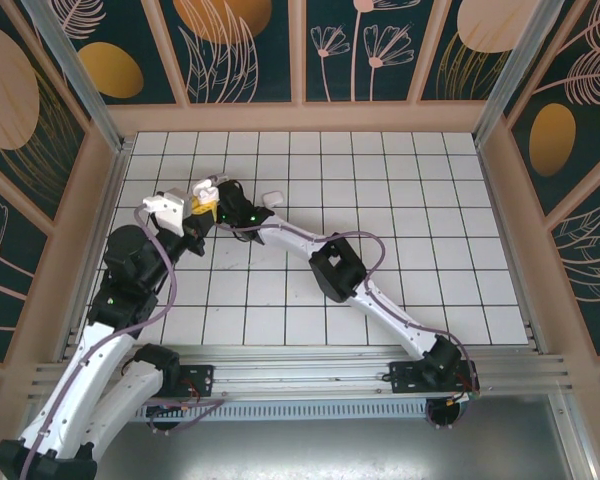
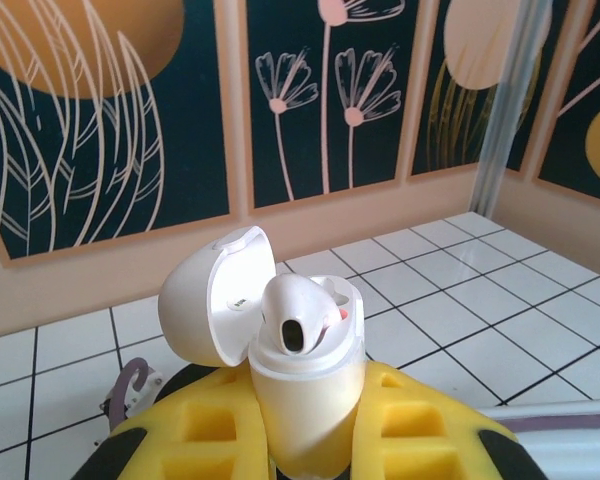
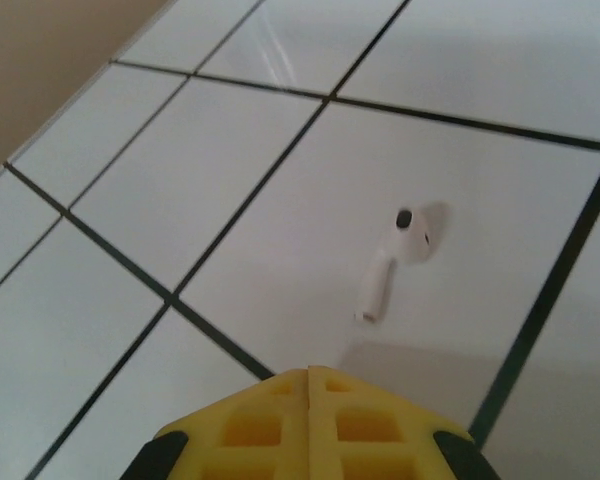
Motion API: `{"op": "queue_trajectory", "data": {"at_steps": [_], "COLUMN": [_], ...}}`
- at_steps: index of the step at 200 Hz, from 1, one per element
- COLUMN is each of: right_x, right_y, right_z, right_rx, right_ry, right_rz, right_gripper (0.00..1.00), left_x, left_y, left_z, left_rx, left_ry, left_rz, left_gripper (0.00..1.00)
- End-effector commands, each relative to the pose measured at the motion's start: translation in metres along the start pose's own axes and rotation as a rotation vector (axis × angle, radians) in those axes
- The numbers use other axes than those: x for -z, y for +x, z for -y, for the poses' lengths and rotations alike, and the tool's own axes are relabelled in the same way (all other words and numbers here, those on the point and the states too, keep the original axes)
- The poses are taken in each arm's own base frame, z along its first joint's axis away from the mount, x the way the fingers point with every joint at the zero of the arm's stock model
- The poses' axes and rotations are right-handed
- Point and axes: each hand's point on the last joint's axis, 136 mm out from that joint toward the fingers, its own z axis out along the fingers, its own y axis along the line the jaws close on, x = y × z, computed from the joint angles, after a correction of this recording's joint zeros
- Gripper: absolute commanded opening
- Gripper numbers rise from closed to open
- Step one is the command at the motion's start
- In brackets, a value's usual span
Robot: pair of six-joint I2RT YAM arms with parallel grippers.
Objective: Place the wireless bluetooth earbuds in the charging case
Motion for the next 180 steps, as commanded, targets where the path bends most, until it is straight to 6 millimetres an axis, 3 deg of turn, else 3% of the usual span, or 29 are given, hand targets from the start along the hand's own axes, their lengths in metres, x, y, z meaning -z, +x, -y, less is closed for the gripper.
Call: {"op": "queue_trajectory", "data": {"at_steps": [1, 51, 73, 111, 141, 180], "right_x": [0.021, 0.056, 0.072, 0.089, 0.1, 0.129], "right_y": [0.004, -0.01, -0.006, -0.011, -0.027, -0.045], "right_z": [0.001, 0.023, 0.033, 0.035, 0.046, 0.062], "right_rx": [0.039, 0.01, 0.001, -0.043, -0.127, -0.157], "right_ry": [0.03, 0.067, 0.083, 0.06, 0.089, 0.122], "right_rz": [-0.111, -0.149, -0.173, -0.16, -0.138, -0.084], "right_gripper": [0.0, 0.0, 0.0, 0.0, 0.0, 0.0], "left_x": [-0.005, -0.03, -0.038, -0.048, -0.058, -0.076], "left_y": [-0.013, -0.01, -0.012, -0.005, 0.014, 0.05], "left_z": [-0.013, -0.027, -0.032, -0.048, -0.069, -0.104], "left_rx": [0.054, 0.095, 0.102, 0.109, 0.156, 0.233], "left_ry": [-0.067, -0.115, -0.123, -0.168, -0.19, -0.204], "left_rz": [0.021, 0.005, 0.003, -0.014, -0.036, -0.082], "left_gripper": [0.0, 0.0, 0.0, 0.0, 0.0, 0.0]}}
